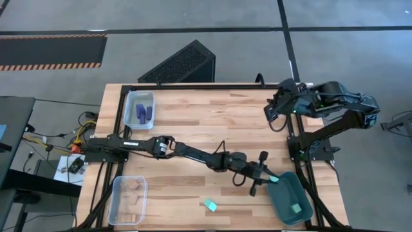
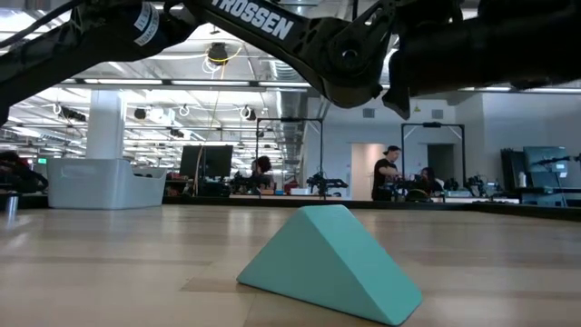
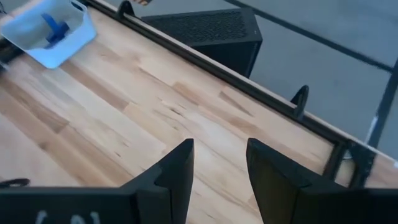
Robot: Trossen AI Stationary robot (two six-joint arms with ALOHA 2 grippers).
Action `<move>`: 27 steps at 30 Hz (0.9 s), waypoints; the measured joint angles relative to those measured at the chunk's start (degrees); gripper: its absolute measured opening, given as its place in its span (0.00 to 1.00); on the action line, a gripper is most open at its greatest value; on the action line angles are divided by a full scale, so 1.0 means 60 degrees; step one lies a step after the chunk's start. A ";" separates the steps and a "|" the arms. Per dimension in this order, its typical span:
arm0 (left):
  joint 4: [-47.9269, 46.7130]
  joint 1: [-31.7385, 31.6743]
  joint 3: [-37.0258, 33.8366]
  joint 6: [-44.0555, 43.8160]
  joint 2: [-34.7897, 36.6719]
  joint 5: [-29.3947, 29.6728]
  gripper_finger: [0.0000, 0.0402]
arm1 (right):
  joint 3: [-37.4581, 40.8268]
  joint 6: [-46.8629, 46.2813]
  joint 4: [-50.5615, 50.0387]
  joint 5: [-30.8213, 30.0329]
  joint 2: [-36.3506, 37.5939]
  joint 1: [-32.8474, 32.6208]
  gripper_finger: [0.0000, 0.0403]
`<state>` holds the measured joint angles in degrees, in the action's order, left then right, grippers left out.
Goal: Sort & place blocks by color
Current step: Put the top blue block into the green bin
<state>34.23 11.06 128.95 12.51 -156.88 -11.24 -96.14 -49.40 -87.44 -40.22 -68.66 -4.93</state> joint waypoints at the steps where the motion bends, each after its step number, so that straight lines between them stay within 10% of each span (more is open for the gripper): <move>1: 0.0138 0.0023 0.0000 0.0013 0.0000 0.0052 0.15 | 0.0000 -0.0008 0.0138 0.0002 0.0006 0.0000 0.42; 27: -0.1739 0.0089 0.0361 -0.1006 -0.0564 0.1026 0.15 | -0.0011 0.0059 0.1290 0.0265 0.0013 0.0073 0.42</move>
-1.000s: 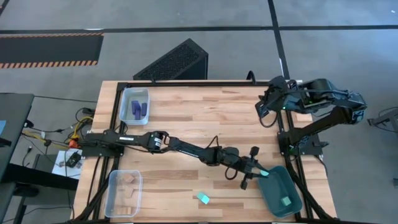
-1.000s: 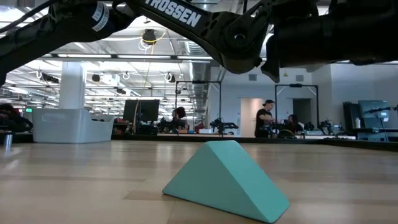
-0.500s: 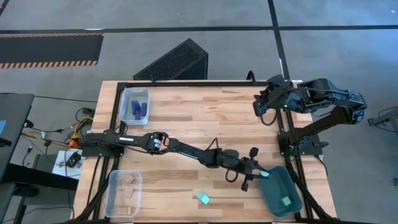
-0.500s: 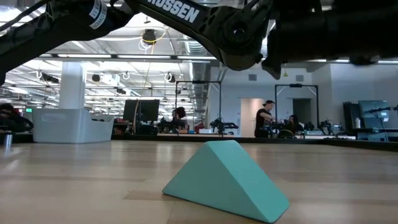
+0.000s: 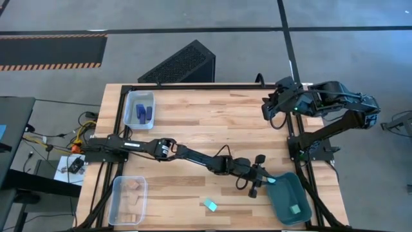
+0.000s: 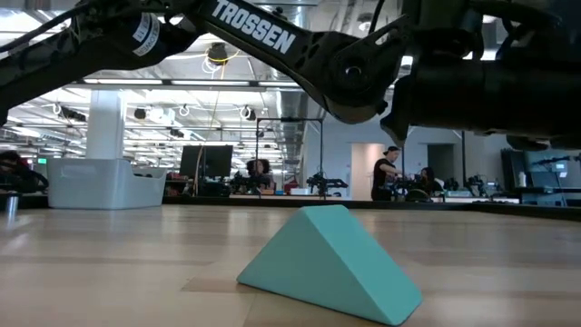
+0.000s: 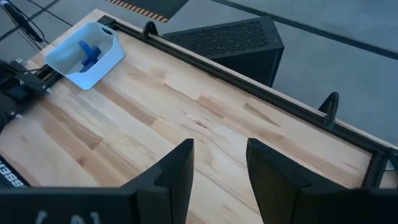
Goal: Sort & place blocks by color
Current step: Put the top blue block into the green bin
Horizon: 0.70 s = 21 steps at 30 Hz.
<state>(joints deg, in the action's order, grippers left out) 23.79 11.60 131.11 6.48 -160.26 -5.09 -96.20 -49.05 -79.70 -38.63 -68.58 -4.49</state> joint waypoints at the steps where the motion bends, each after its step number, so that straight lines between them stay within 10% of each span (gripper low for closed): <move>1: -0.0062 -0.0011 0.0000 0.0060 0.0015 0.0047 0.15 | 0.0000 0.0059 -0.0008 -0.0004 0.0004 0.0000 0.42; 16: -0.2388 -0.0368 0.0525 0.0230 0.0578 0.0043 0.15 | 0.0000 0.0257 -0.0437 -0.0022 0.0004 -0.0074 0.42; 21: -0.2043 -0.0268 0.0532 0.0148 0.0801 -0.1561 0.15 | 0.0000 0.0211 -0.0433 -0.0047 0.0006 -0.0285 0.42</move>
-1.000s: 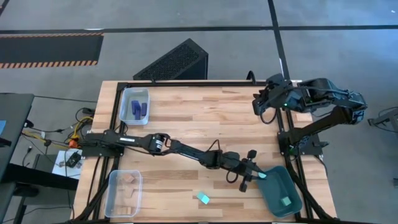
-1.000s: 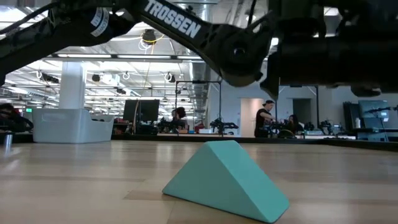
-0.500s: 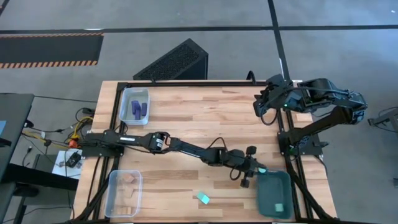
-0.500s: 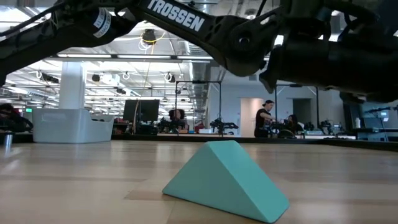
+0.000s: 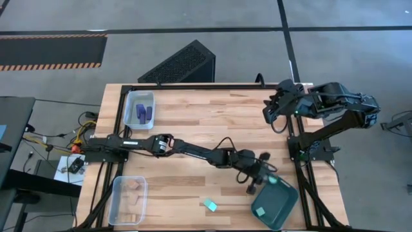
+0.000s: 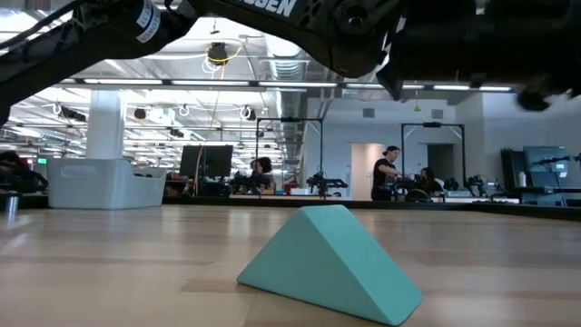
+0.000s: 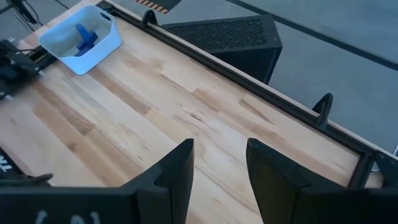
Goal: Sort & place blocks by color
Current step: Put the top blue block into the green bin, then put the blue block into the green bin
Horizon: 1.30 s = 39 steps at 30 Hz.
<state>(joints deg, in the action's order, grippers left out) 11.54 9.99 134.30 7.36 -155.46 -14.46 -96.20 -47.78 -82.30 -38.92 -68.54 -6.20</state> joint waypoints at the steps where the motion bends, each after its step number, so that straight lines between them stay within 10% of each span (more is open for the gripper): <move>1: 0.0168 0.0058 0.0000 -0.0103 0.0000 -0.0581 0.15 | 0.0000 -0.0024 0.0015 -0.0004 -0.0002 -0.0044 0.42; 12: 0.0324 0.0699 -0.0120 -0.0627 -0.0044 -0.0950 0.19 | 0.0000 -0.0531 0.0352 -0.0004 -0.0002 -0.0094 0.42; 20: 0.0421 0.0693 -0.0120 -0.2002 -0.0020 -0.0877 0.45 | 0.0000 -0.0522 0.1506 0.0007 -0.0006 -0.0094 0.42; 25: -0.1846 0.0214 -0.0120 -0.3214 0.0691 -0.1481 0.52 | 0.0000 -0.0581 0.1410 0.0026 -0.0231 -0.0094 0.42; 39: -1.0092 -0.0808 -0.0840 -0.0584 0.2756 -0.0302 0.32 | -0.0007 -0.1972 0.1499 -0.1712 -0.0093 -0.2126 0.42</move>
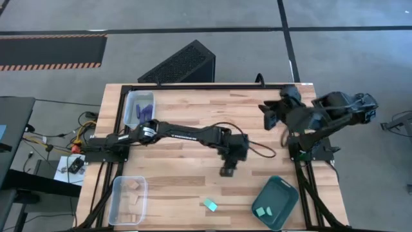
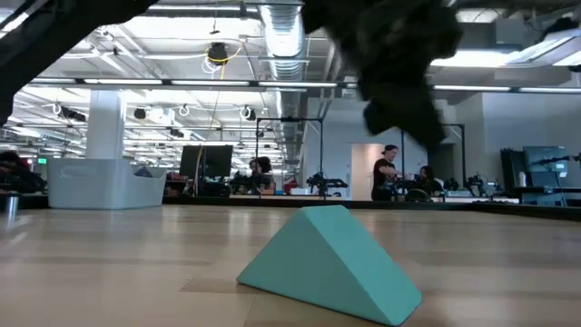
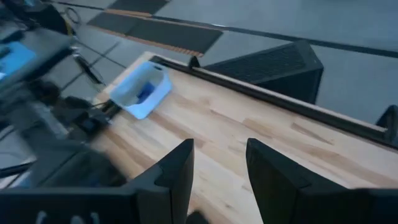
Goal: Sort & place blocks by color
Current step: Put the blue block into the green bin
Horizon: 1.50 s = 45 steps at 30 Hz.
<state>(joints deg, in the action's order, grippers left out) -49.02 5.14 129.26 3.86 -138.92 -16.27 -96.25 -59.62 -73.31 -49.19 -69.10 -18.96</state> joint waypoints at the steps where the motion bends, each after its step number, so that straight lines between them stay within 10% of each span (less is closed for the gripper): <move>1: -0.0105 -0.0061 -0.0455 0.0004 0.0165 -0.0313 0.31 | 0.0000 -0.0174 -0.0089 -0.0177 0.0021 -0.0280 0.42; 10: 0.4291 0.0009 -0.7641 -0.1212 0.4614 -0.0610 0.27 | 0.0398 -0.3325 -0.1945 -0.1435 -0.0422 -0.2428 0.42; 19: 0.7992 0.0019 -1.3342 -0.3261 0.9242 0.1319 0.27 | 0.2695 -0.3136 0.1216 -0.0945 -0.1604 -0.2710 0.42; 31: 0.7989 0.0158 -1.4276 -0.2037 1.1773 0.1827 0.41 | 0.3020 0.2292 0.7629 0.3602 -0.4870 -0.1727 0.44; 45: 0.7670 0.0759 -1.4278 -0.1078 1.0945 0.1763 0.68 | 0.2051 0.1253 0.9398 0.6550 -0.8007 -0.2257 0.68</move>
<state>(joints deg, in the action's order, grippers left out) -3.00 9.69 43.59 -2.61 -73.25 -5.69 -83.94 -52.10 -16.92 -9.89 -117.14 -32.50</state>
